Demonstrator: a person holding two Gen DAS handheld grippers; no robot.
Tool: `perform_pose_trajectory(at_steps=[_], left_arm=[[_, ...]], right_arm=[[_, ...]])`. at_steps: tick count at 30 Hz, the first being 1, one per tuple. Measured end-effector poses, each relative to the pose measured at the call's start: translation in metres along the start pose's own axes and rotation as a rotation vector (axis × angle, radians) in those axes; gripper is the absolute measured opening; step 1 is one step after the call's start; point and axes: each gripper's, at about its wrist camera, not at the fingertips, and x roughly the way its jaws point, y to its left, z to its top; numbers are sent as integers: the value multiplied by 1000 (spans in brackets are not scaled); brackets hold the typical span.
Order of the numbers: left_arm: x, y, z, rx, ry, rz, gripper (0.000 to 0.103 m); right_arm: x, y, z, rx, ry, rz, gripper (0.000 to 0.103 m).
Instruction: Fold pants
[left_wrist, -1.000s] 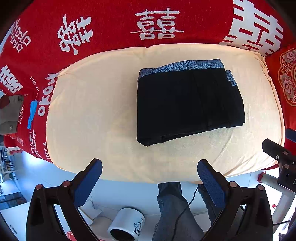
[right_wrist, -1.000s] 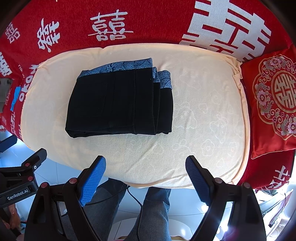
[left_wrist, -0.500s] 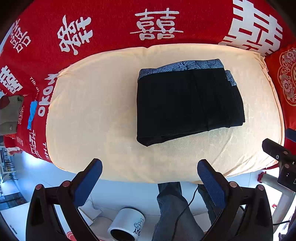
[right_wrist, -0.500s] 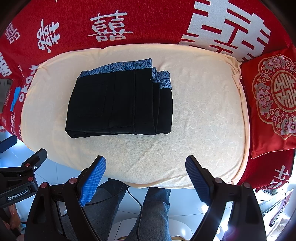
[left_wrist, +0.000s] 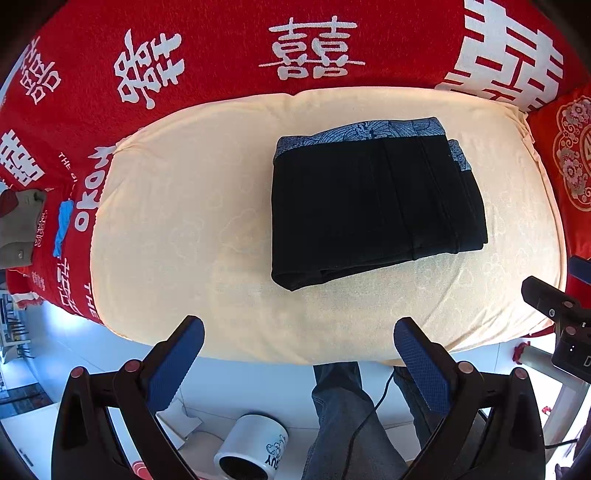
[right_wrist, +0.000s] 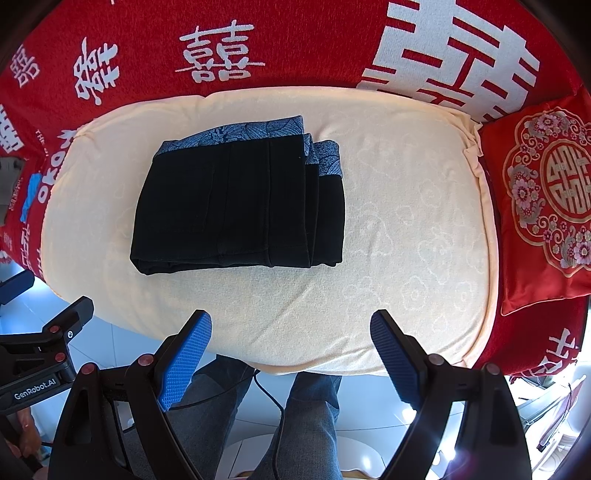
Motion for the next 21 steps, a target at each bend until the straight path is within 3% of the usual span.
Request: perform_pose_trajectory(at_steps=[21], left_arm=[[-1,-2,-4,1,-13,1,103]], right_arm=[[0,3,-2,-6,3,-2,90]])
